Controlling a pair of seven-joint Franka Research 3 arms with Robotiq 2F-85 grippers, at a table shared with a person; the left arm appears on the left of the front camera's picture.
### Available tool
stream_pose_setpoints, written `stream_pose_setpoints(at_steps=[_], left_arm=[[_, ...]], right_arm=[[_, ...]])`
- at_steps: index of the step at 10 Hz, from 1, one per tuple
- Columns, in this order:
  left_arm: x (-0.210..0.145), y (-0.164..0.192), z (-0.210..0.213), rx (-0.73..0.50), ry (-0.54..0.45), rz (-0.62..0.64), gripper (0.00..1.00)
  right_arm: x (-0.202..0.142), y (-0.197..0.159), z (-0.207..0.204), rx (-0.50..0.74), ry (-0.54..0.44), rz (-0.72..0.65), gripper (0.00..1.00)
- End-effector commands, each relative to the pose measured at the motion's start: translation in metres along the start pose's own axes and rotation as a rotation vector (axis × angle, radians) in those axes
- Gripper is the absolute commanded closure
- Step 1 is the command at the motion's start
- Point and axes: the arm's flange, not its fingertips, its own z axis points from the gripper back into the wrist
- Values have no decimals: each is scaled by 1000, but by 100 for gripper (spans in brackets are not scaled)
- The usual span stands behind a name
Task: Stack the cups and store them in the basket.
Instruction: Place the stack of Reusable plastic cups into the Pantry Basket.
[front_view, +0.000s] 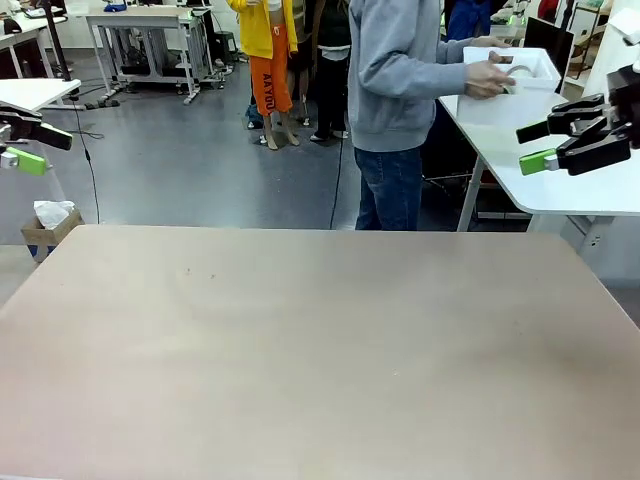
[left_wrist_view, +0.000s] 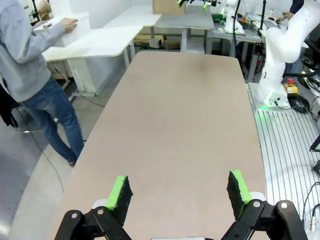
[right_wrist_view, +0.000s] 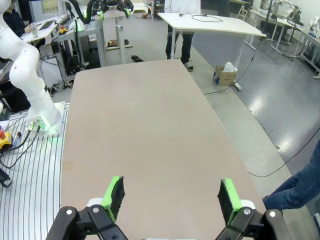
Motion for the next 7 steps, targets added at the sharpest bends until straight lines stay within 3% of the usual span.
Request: stream_pose_setpoints(at_steps=[1, 7], left_arm=[[3, -2, 0, -3, -9, 1, 0], [3, -2, 0, -3, -9, 1, 0]], right_arm=[[3, 1, 0, -1, -24, -4, 0], [3, 1, 0, -1, -24, -4, 0]])
